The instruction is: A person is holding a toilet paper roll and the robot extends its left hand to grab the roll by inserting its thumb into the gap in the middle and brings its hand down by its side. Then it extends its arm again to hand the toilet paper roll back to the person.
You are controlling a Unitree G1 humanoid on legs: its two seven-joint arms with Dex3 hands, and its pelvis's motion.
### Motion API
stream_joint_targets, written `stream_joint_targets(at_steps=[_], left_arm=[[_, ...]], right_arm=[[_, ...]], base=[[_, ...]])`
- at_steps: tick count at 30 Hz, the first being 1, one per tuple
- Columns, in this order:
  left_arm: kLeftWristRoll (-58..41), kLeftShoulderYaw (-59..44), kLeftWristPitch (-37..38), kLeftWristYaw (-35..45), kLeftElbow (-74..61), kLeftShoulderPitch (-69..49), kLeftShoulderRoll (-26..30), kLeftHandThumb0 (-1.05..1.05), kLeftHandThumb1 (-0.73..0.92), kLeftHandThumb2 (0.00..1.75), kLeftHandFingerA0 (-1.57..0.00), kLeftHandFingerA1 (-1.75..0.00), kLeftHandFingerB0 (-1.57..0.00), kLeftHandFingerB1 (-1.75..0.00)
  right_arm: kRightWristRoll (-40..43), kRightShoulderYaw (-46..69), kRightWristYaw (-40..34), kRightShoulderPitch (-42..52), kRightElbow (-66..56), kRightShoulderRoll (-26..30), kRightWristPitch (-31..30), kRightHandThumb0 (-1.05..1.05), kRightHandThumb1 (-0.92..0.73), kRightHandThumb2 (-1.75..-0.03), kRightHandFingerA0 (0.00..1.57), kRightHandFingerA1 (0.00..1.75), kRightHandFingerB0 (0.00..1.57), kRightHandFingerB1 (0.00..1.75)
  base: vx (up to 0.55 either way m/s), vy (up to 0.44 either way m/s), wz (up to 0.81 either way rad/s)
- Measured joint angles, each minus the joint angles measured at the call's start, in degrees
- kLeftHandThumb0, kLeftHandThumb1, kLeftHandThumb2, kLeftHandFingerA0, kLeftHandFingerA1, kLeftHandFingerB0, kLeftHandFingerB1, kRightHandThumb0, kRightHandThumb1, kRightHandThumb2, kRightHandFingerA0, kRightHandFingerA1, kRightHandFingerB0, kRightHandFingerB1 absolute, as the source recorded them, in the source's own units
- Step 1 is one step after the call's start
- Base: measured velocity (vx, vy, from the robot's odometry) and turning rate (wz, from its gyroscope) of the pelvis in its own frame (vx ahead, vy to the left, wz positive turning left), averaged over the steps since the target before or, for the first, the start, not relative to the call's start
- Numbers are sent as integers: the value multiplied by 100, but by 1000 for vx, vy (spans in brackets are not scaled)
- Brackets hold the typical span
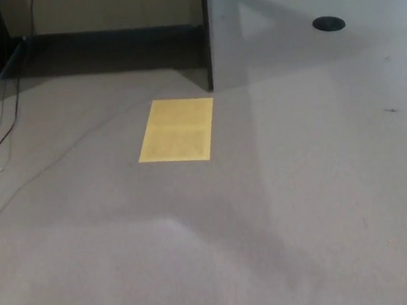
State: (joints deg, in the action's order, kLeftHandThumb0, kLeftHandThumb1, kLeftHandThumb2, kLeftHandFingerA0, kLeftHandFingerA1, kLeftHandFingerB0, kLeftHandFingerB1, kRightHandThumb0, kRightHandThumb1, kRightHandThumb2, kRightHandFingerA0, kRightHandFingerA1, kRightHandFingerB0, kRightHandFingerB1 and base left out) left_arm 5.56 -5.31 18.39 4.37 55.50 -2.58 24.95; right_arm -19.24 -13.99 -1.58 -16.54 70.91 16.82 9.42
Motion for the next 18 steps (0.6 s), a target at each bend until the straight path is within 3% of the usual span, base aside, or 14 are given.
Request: stream_joint_targets(at_steps=[7, 8, 9, 14, 15, 18], left_arm=[[1, -9, 350, 1, 259, -11, 13, -28, 45, 58, -32, -39, -29, -34], [0, -10, 399, 1, 287, -96, 11, -27, 45, 58, -32, -40, -29, -34], [-1, -12, 453, 1, 319, -190, 8, -27, 46, 58, -31, -39, -28, -34], [-4, -21, 644, 1, 458, -667, -28, -18, 48, 54, -36, -35, -30, -31], [-5, -21, 664, 2, 440, -701, -39, -21, 48, 56, -37, -37, -31, -32], [-26, -70, 696, 3, 353, -675, -92, -17, 49, 54, -37, -36, -31, -31]], right_arm=[[-65, -35, -70, -40, 139, 1, 189, -33, -63, -58, 67, 60, 45, 41], [-69, -35, -95, 27, 136, 1, 230, -39, -51, -82, 62, 70, 38, 52], [-71, -35, -117, 115, 133, 1, 273, -33, -64, -58, 64, 59, 44, 40], [-66, 6, -164, 585, 143, 1, 400, -33, -65, -59, 63, 53, 43, 40], [-66, 25, -168, 609, 143, 1, 408, -41, -52, -82, 61, 66, 38, 51], [-69, 54, -182, 581, 141, 1, 414, -42, -53, -82, 60, 64, 38, 51]], base=[[0, 0, 0], [0, 0, 0], [0, 0, 0], [0, 0, 0], [0, 0, 0], [0, 0, 0]])
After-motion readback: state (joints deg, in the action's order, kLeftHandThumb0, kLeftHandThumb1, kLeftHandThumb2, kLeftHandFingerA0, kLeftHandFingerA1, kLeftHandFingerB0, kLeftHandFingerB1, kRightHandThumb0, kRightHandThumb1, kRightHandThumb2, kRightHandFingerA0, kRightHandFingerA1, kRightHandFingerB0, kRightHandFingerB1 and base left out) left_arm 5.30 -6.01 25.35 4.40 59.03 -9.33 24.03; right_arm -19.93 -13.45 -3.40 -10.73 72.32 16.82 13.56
